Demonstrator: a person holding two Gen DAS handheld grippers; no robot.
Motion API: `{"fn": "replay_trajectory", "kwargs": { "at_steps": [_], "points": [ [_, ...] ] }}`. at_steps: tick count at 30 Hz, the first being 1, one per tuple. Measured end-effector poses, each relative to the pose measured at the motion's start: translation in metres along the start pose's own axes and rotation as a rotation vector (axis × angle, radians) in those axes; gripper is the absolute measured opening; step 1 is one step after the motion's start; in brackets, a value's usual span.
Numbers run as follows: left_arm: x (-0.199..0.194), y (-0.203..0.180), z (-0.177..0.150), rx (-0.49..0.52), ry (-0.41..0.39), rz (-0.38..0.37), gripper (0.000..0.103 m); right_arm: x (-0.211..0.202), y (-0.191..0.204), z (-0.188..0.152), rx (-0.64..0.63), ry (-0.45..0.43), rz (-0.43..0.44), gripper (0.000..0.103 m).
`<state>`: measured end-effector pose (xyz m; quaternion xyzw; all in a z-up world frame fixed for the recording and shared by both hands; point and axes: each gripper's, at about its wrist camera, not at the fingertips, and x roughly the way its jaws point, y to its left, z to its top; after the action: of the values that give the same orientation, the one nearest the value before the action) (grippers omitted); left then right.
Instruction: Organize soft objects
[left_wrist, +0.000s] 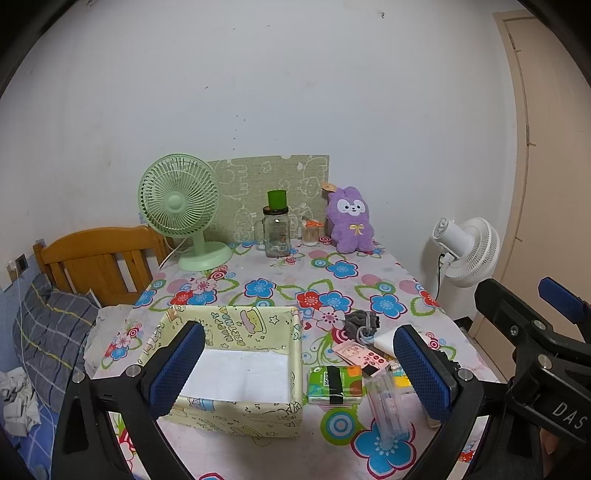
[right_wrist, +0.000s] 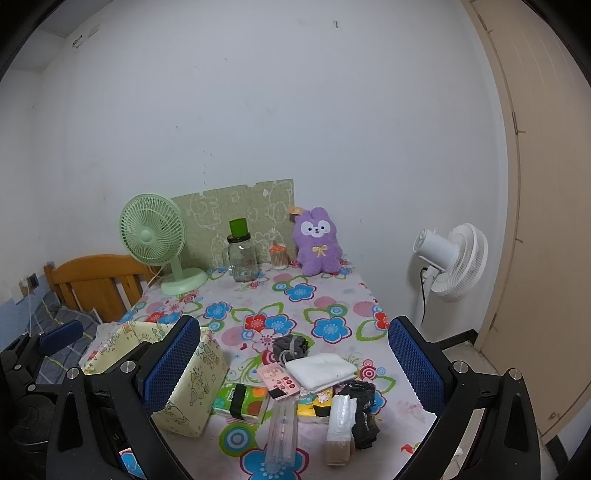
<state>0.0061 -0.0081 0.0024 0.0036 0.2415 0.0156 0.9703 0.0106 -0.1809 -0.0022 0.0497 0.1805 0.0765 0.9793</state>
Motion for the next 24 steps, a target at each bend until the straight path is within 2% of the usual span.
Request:
{"fn": "replay_trajectory", "kwargs": {
  "at_steps": [24],
  "points": [
    [0.0000, 0.0005, -0.0013, -0.001, -0.002, 0.000, 0.103, 0.0036, 0.0010, -0.0001, 0.000, 0.007, 0.000, 0.103]
  ]
}}
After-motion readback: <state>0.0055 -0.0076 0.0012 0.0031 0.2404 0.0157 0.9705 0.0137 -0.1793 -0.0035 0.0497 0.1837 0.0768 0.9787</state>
